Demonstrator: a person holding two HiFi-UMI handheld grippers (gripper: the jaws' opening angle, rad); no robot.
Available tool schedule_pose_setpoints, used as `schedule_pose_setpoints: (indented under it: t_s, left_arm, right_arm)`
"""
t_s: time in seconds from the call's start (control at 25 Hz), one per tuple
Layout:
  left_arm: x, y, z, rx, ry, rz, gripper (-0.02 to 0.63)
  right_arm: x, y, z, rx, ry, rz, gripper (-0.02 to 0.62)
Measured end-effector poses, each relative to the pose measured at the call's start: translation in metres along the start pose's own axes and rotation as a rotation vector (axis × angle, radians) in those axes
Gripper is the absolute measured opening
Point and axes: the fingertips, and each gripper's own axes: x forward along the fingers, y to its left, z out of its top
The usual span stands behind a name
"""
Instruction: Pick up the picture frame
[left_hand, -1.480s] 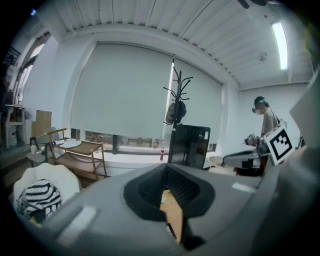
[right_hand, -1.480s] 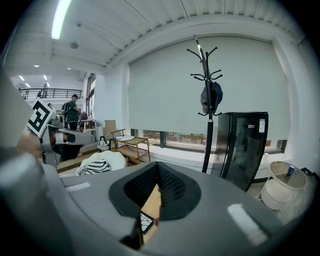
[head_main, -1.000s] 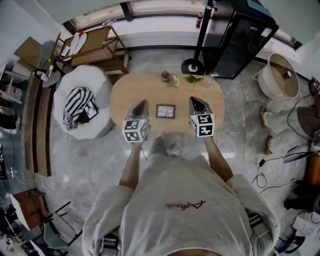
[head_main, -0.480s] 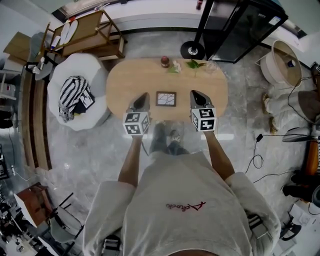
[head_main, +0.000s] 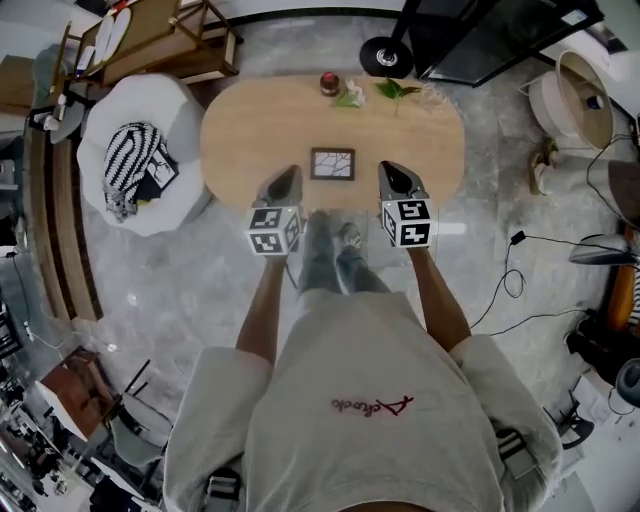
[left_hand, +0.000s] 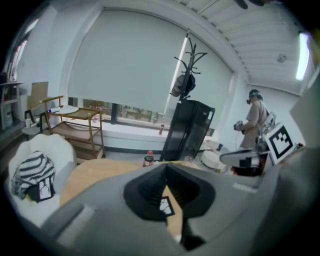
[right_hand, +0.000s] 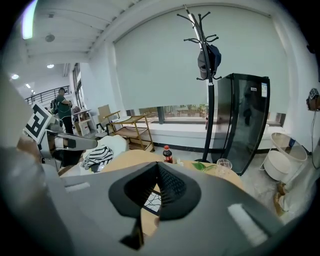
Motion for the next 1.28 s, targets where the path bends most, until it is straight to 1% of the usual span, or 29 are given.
schedule_pose_setpoints:
  t_s: [0.44,0.84,1.04,1.28]
  left_arm:
    - [0.039,0.02,-0.066,-0.054,0.123,-0.024,0.0]
    - [0.054,0.042,-0.133,-0.08,0.227,-0.038,0.001]
    - [0.059,0.055,-0.158,-0.084,0.254,-0.041,0.0]
    - [0.071,0.06,-0.186,-0.088,0.276,-0.057,0.0]
  right_arm:
    - [0.039,-0.003,-0.059,0.059,0.101,-0.009,0.005]
    - [0.067,0.003,-0.122,0.114,0.183,-0.017,0.005]
    - [0.077,0.008,-0.151,0.131,0.216,-0.021,0.005]
    - [0.087,0.012,-0.188,0.148,0.25,-0.022,0.005]
